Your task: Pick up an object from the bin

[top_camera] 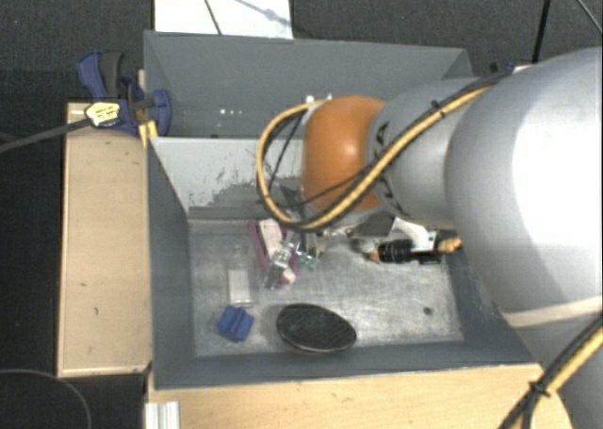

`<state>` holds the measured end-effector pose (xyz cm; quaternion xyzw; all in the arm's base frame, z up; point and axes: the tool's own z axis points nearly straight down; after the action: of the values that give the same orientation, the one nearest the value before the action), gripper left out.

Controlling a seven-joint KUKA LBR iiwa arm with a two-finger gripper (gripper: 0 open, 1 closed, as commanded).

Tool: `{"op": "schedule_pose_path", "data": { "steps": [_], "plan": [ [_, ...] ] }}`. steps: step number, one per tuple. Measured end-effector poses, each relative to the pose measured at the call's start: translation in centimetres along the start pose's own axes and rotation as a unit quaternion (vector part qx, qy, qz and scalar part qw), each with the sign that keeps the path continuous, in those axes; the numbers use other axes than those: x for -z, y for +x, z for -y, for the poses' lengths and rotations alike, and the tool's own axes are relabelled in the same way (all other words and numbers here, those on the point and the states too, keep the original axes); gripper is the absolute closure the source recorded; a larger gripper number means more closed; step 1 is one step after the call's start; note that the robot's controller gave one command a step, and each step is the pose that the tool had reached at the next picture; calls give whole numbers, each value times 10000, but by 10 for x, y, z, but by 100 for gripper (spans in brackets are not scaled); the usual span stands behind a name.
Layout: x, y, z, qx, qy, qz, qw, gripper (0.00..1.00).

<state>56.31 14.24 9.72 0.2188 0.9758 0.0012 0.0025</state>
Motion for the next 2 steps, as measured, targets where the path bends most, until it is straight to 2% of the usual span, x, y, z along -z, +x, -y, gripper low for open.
{"op": "schedule_pose_path", "data": {
  "steps": [1, 2],
  "plan": [
    [-22, 13, -8, -745, 21, -24, 9972, 0],
    [-27, 3, 8, -1894, 28, -31, 9819, 0]
  ]
}}
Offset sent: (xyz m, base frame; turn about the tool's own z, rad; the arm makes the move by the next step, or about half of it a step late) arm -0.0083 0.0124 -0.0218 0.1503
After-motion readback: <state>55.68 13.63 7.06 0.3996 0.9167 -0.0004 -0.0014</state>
